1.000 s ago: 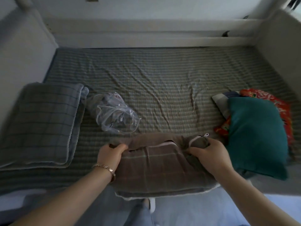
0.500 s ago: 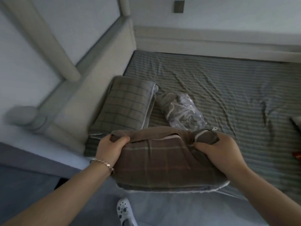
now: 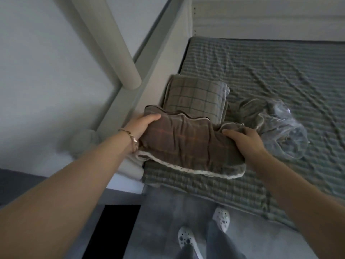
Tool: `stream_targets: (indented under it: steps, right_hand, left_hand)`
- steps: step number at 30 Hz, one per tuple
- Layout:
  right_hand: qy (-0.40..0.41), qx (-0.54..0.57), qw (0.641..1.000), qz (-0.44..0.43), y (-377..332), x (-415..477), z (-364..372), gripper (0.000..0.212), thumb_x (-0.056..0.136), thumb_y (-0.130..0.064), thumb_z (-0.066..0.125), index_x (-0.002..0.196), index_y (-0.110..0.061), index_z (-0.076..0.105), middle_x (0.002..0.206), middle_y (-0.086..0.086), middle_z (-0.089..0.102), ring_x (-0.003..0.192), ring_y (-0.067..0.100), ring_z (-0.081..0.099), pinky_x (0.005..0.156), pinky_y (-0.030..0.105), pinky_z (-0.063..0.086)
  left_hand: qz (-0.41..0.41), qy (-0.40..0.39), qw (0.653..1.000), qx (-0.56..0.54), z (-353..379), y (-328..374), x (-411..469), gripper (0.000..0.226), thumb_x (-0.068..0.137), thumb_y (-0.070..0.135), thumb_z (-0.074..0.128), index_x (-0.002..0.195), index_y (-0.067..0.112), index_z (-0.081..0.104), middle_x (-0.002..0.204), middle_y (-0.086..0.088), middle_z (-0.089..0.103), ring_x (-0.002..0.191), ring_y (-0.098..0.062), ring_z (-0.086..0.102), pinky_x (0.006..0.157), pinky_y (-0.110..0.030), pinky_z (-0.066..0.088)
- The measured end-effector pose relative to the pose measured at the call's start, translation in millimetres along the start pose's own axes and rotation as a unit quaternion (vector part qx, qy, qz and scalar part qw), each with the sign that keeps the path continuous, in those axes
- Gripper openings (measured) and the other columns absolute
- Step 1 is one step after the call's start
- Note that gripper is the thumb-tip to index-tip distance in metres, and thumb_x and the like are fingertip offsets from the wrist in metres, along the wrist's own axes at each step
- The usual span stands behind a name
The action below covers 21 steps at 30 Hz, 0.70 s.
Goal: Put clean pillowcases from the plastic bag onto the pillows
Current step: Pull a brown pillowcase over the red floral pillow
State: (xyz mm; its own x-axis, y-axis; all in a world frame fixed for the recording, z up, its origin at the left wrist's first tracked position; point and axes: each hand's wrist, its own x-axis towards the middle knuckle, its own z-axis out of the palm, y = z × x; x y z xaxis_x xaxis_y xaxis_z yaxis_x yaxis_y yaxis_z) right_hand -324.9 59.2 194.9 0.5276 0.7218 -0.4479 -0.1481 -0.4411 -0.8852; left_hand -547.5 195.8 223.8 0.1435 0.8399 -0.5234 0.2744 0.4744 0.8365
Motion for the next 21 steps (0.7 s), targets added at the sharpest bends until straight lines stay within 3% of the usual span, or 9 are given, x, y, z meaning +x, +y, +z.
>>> stream_targets:
  steps: [2,6,9,12,14,16,17,19,21]
  right_hand:
    - [-0.006,-0.013,1.000,0.014,6,20,21,0.032,0.077,-0.024,0.073,0.105,-0.011,0.065,0.094,0.006,0.068,0.085,0.022,0.063,0.077,0.032,0.051]
    - [0.019,0.034,0.999,0.005,-2,79,32,0.020,0.078,-0.021,0.072,0.094,-0.012,0.065,0.082,0.002,0.067,0.073,0.015,0.063,0.064,0.025,0.050]
    - [0.014,0.089,0.996,0.020,-27,148,38,0.011,0.080,-0.024,0.070,0.084,-0.014,0.067,0.070,-0.002,0.069,0.061,0.012,0.066,0.059,0.025,0.056]
    - [-0.074,0.164,0.983,0.030,-56,223,42,0.020,0.081,-0.037,0.061,0.087,-0.019,0.069,0.091,0.002,0.072,0.081,0.015,0.069,0.079,0.033,0.056]
    - [-0.148,0.250,0.956,0.025,-65,269,41,0.026,0.082,-0.043,0.055,0.084,-0.021,0.067,0.093,0.002,0.069,0.091,0.017,0.064,0.082,0.030,0.052]
    - [-0.157,0.241,0.957,0.030,-59,307,42,0.025,0.085,-0.048,0.053,0.093,-0.024,0.058,0.105,-0.002,0.060,0.105,0.016,0.055,0.088,0.031,0.045]
    - [-0.141,0.204,0.968,0.040,-49,328,45,0.035,0.081,-0.051,0.058,0.103,-0.024,0.055,0.116,-0.002,0.055,0.111,0.015,0.051,0.091,0.031,0.043]
    - [-0.125,0.104,0.985,0.051,-8,349,48,0.070,0.062,-0.057,0.072,0.119,-0.021,0.052,0.123,-0.004,0.055,0.109,0.013,0.055,0.093,0.034,0.045]
    - [-0.101,0.020,0.989,0.103,43,353,52,0.097,0.047,-0.061,0.081,0.128,-0.019,0.049,0.121,0.002,0.062,0.101,0.016,0.063,0.086,0.035,0.051]
  left_hand:
    - [-0.027,0.023,0.999,-0.008,0,-7,29,0.010,0.074,0.028,0.071,0.075,0.019,0.067,0.087,-0.010,0.068,0.075,-0.024,0.065,0.067,-0.030,0.051]
    - [-0.027,0.047,0.994,-0.099,13,2,103,0.019,0.071,0.024,0.073,0.056,0.015,0.068,0.069,-0.007,0.068,0.064,-0.021,0.062,0.070,-0.031,0.052]
    - [0.003,0.074,0.990,-0.121,30,35,175,0.019,0.071,0.033,0.071,0.072,0.014,0.071,0.075,-0.004,0.071,0.067,-0.019,0.065,0.066,-0.026,0.054]
    - [0.019,0.095,0.993,-0.070,44,57,264,0.041,0.050,0.054,0.063,0.073,0.020,0.067,0.091,0.003,0.067,0.084,-0.020,0.061,0.079,-0.035,0.050]
    - [0.051,0.048,0.997,-0.023,40,54,338,0.042,0.047,0.061,0.054,0.063,0.023,0.053,0.076,0.008,0.054,0.078,-0.018,0.050,0.076,-0.033,0.045]
    - [0.077,0.062,0.993,0.070,45,56,359,0.044,0.048,0.064,0.047,0.063,0.023,0.046,0.065,0.014,0.047,0.069,-0.016,0.045,0.074,-0.030,0.041]
    - [0.089,0.066,0.988,0.110,54,51,365,0.046,0.053,0.061,0.049,0.067,0.017,0.052,0.066,0.016,0.054,0.070,-0.017,0.051,0.073,-0.029,0.042]
    - [0.072,0.025,0.980,0.185,67,28,350,0.056,0.063,0.053,0.065,0.101,0.012,0.065,0.096,0.006,0.067,0.095,-0.021,0.062,0.083,-0.028,0.047]
    - [-0.027,-0.029,0.971,0.238,76,-10,337,0.082,0.065,0.053,0.074,0.132,0.015,0.047,0.125,-0.003,0.057,0.115,-0.022,0.054,0.098,-0.031,0.042]
